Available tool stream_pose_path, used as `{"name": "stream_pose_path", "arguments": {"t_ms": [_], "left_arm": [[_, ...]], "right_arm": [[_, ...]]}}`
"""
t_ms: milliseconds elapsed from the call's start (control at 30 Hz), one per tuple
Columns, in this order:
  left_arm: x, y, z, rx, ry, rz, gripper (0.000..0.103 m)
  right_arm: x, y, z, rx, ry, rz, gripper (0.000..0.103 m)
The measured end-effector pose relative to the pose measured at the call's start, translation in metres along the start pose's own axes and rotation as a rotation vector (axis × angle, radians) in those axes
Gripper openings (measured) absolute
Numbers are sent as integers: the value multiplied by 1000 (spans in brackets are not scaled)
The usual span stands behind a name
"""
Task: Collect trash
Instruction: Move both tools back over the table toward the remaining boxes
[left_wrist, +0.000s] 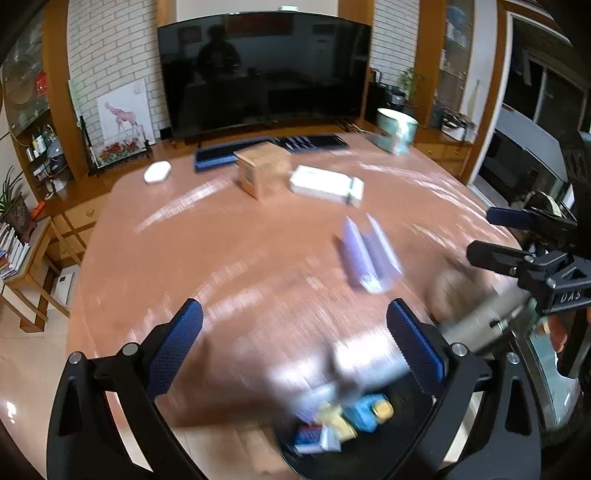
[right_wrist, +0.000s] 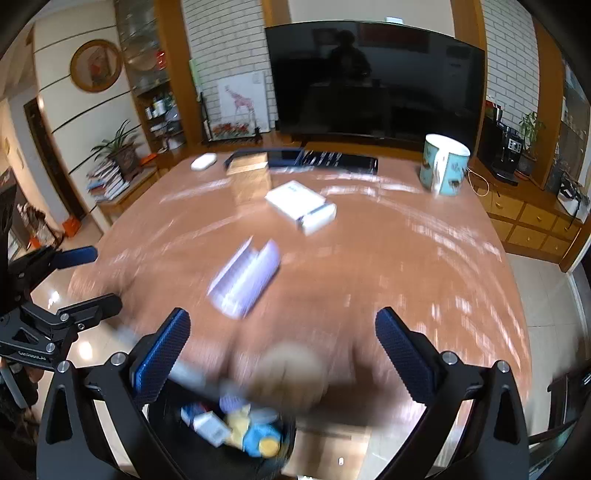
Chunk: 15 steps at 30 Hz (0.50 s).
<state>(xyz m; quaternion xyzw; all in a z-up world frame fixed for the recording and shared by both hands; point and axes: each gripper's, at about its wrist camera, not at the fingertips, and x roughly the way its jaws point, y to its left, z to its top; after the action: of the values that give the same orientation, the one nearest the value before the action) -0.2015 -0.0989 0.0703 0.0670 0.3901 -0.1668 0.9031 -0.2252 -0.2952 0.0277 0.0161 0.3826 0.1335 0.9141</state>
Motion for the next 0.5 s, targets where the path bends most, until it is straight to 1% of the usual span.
{"name": "stream_pose_path", "arguments": {"t_ms": [67,167,267,400,500], "left_arm": [[15,15,14,-9,2,-3,100],[43,38,37,-8,23,-2,100],[73,54,55,-4,56,-19,100],[108,62,78,30,86,-14,100],[135,65,94,61,100,-28,100]], "right_arm": [[21,-6,18,14,14,-1,99],[58,-17,44,17,57,-29,99],[89,-20,61,13,89,-26,99],[131,-22,76,-38,149,-21,99],[156,-22,84,-92,189,22,99]]}}
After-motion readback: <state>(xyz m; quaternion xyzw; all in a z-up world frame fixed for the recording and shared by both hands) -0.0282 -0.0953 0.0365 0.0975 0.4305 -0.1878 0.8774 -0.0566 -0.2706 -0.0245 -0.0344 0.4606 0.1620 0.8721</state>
